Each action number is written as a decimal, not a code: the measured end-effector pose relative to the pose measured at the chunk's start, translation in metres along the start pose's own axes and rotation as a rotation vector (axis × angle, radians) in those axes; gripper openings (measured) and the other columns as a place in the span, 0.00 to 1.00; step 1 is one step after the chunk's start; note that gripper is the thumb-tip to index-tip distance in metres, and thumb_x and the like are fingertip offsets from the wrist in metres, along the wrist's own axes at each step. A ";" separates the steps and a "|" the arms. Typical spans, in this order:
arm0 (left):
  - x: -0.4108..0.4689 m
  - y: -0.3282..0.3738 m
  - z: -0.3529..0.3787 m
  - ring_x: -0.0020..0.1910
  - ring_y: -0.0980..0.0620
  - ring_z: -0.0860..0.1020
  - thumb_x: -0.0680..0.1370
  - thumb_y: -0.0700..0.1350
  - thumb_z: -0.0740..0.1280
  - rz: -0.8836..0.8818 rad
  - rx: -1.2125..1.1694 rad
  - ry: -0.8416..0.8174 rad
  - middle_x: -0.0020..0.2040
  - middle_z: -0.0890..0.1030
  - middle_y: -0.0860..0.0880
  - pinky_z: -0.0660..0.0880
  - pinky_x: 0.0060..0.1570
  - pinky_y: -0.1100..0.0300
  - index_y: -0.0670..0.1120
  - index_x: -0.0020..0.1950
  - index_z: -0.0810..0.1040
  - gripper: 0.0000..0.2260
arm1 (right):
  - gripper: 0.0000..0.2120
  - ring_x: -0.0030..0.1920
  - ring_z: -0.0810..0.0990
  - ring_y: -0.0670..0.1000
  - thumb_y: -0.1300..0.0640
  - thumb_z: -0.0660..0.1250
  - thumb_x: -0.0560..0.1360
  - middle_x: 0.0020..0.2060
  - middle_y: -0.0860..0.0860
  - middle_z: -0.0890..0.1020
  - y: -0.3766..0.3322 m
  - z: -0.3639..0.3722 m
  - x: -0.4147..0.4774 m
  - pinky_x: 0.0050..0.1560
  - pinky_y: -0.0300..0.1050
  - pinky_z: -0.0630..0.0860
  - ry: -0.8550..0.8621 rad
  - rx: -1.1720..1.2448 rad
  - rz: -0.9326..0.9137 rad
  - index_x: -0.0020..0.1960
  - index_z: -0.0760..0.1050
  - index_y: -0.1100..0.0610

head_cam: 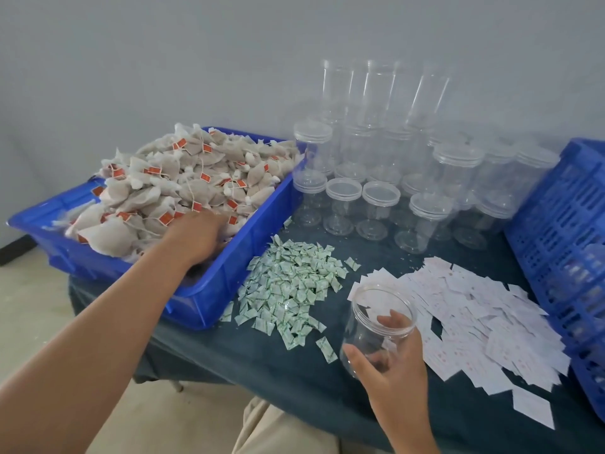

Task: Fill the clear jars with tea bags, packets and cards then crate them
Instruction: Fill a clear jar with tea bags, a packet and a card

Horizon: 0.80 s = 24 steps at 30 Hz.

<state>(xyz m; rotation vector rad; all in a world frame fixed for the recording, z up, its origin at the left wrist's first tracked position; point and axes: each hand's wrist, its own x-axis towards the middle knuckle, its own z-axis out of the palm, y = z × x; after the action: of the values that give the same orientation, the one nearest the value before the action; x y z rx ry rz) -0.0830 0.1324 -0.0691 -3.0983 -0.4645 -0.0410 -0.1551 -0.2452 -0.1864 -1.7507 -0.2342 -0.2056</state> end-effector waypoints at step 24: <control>0.009 -0.045 0.032 0.52 0.53 0.78 0.79 0.53 0.71 0.167 0.245 -0.074 0.54 0.77 0.55 0.78 0.57 0.53 0.60 0.56 0.78 0.07 | 0.38 0.51 0.84 0.49 0.40 0.85 0.64 0.64 0.37 0.80 -0.008 0.003 0.000 0.51 0.34 0.80 0.008 -0.056 0.016 0.67 0.69 0.27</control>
<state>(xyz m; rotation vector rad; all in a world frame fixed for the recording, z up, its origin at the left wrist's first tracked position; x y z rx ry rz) -0.0863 0.1781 -0.1003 -2.8910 -0.1932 0.1231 -0.1571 -0.2412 -0.1789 -1.8064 -0.2099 -0.2093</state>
